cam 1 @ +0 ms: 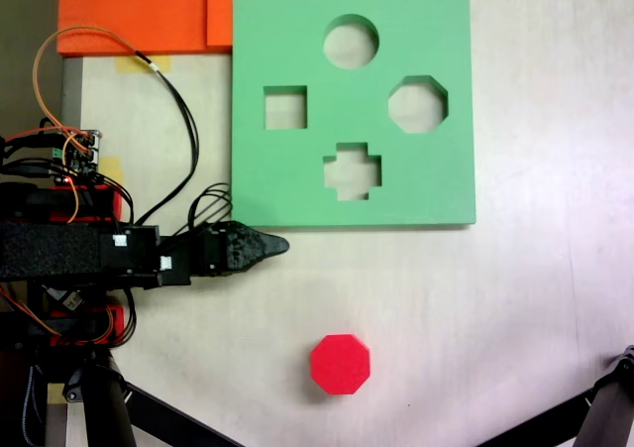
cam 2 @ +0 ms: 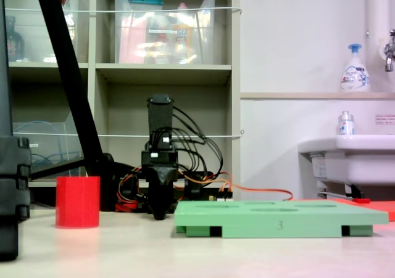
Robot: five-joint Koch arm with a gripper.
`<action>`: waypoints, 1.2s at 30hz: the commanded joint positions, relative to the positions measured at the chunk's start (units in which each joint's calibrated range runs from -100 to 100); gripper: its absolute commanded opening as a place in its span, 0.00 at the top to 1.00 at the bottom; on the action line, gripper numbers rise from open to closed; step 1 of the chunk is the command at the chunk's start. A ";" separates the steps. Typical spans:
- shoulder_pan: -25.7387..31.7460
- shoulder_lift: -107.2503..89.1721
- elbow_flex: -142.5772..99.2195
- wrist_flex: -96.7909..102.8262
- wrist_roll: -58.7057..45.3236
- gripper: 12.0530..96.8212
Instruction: Put the octagonal pillar block into the corresponding hole
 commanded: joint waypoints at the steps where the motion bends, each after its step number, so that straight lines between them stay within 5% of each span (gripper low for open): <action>1: -0.24 -0.41 -1.08 -5.14 -0.34 0.56; 4: -0.34 -0.41 -1.08 -5.14 2.78 0.56; 9: -1.47 -0.41 -1.08 4.68 24.91 0.55; 21: -10.16 -0.41 -1.08 -4.27 38.83 0.64; 28: -14.11 -0.41 12.98 -36.05 40.00 0.64; 36: -13.33 18.17 60.74 -84.48 40.54 0.48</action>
